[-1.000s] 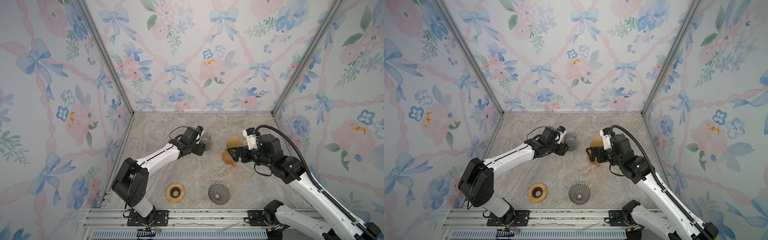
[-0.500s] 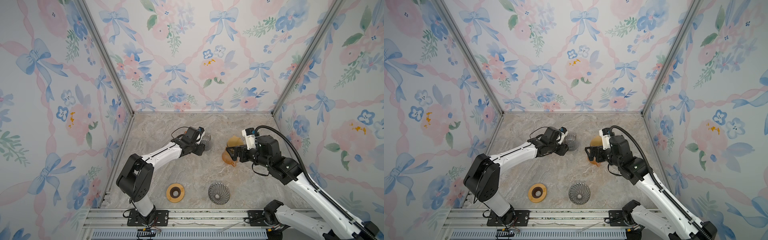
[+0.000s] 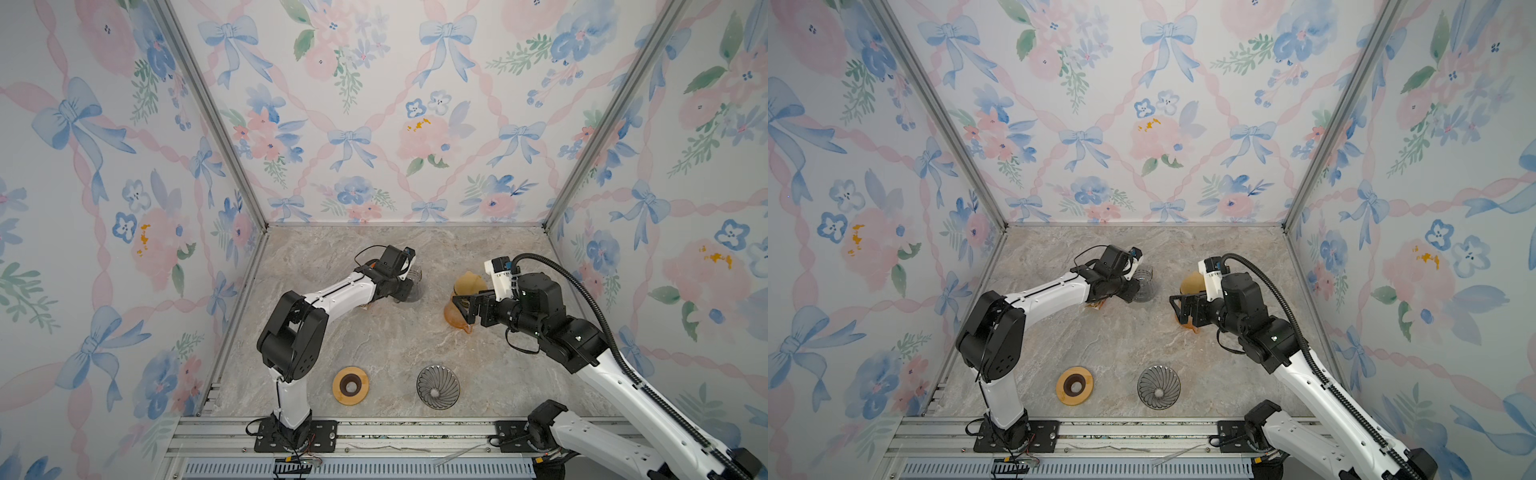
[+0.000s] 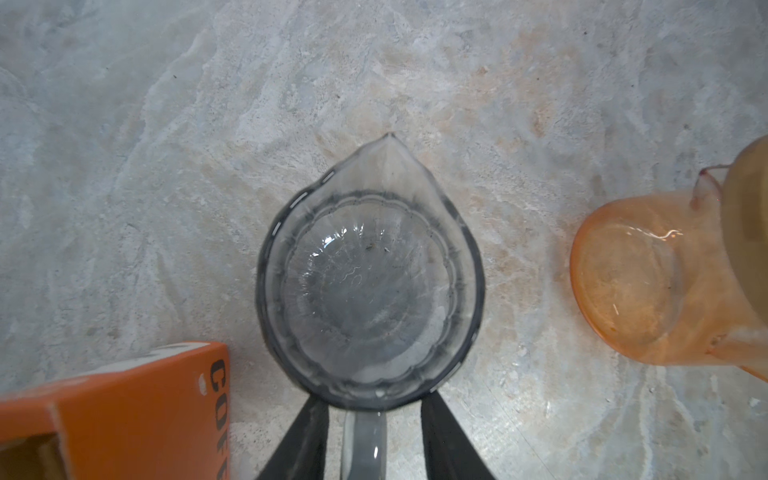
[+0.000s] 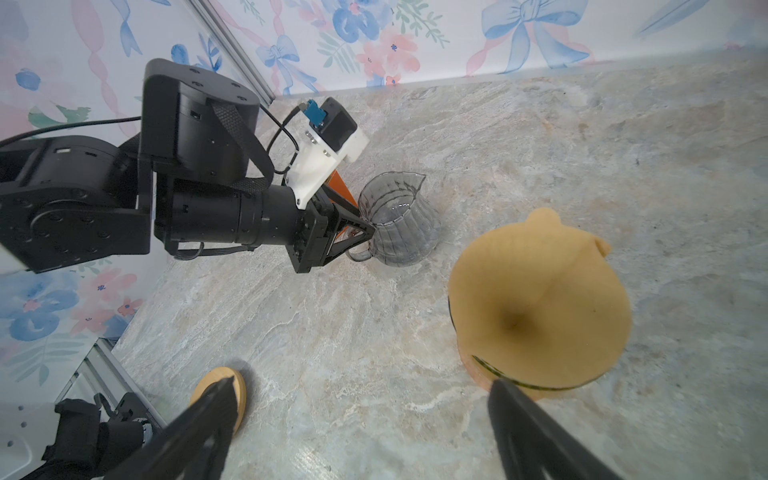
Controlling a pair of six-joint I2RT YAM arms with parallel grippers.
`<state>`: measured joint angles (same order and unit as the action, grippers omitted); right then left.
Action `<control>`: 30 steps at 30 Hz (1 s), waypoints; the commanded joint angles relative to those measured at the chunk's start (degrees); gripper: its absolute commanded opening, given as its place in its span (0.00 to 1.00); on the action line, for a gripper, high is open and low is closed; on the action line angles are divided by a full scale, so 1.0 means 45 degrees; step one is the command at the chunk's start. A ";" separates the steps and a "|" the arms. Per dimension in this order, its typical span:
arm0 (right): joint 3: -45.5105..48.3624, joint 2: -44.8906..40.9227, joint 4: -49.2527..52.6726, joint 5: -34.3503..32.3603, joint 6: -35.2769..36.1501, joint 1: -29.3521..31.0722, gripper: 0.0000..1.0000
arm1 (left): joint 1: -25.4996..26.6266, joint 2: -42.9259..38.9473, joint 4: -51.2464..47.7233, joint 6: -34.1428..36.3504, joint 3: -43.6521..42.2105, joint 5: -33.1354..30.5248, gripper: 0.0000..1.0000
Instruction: Place the coffee filter in the dripper
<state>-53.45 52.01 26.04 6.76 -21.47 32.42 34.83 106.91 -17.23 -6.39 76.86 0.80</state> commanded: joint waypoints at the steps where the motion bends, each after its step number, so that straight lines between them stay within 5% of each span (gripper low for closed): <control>1: -0.0305 -0.0077 0.0305 -0.0311 0.0376 0.0158 0.96 | -0.0080 0.0270 -0.0474 0.0380 0.0467 -0.0177 0.37; 30: -0.0038 -0.0198 0.0194 -0.0682 0.0095 0.0165 0.96 | 0.0053 0.0342 -0.0935 0.0464 0.0103 -0.0412 0.23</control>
<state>-53.45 51.99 26.35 4.21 -20.60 32.42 34.85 107.66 -20.03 -4.89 77.87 -0.27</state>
